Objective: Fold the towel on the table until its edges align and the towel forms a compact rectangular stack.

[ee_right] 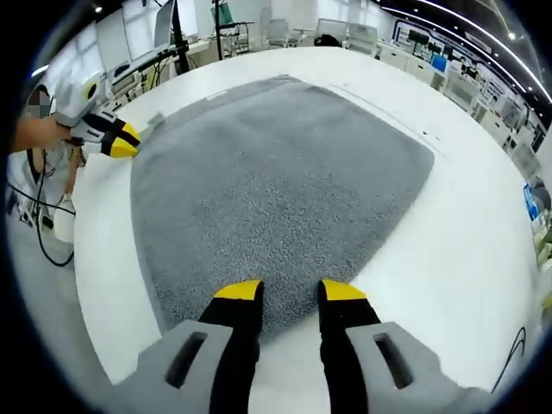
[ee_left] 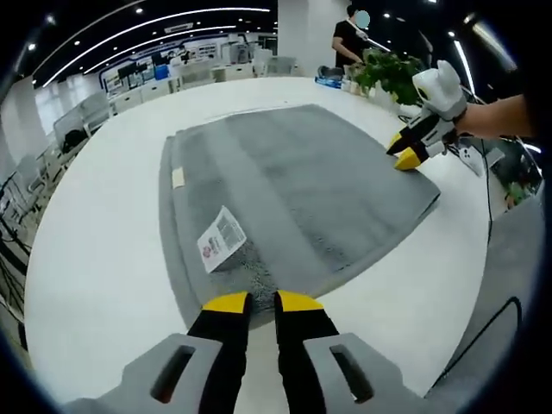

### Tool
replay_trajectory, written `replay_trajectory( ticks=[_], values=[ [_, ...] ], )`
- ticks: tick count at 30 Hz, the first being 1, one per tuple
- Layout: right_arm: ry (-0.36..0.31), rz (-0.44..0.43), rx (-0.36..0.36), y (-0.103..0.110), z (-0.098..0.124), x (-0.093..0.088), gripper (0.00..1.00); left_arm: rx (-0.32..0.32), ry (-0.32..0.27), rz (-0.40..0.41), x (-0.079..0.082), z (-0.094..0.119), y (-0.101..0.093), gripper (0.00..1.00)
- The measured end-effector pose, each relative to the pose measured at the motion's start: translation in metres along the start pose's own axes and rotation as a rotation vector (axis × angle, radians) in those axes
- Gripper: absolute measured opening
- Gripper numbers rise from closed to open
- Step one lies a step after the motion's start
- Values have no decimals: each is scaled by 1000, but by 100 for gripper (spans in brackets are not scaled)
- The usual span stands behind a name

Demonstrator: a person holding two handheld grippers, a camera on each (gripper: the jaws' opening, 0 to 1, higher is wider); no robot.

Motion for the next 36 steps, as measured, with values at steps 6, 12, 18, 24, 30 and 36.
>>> replay_trajectory(
  ticks=[6,12,18,24,30,36],
  values=[
    [2,-10,6,-7,5,-16,25,-14,-10,-5,-2,2,-15,12],
    [6,-4,-2,-4,14,-27,25,-31,-8,-12,-2,1,-29,12],
    [19,1,-5,-7,18,-39,25,-59,-4,-12,-5,4,-44,12],
    [26,-5,-7,-7,24,-50,25,-68,1,-8,-8,6,-56,12],
    [-9,-42,-19,-1,33,-60,28,-65,1,19,-9,7,-62,12],
    [-64,-24,25,7,41,-67,32,-26,-8,8,-4,9,-61,12]
  ],
)
Point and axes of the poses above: the point that each gripper's makers call its tool centre point, and the gripper's own axes: z roughly backward along the fingers, y roughly to its left, x roughly out of its top, the point moved 4 cm from there along z, roughly backward along the fingers, and after that the axes turned 6 degrees about y, right-handed, at the moved point
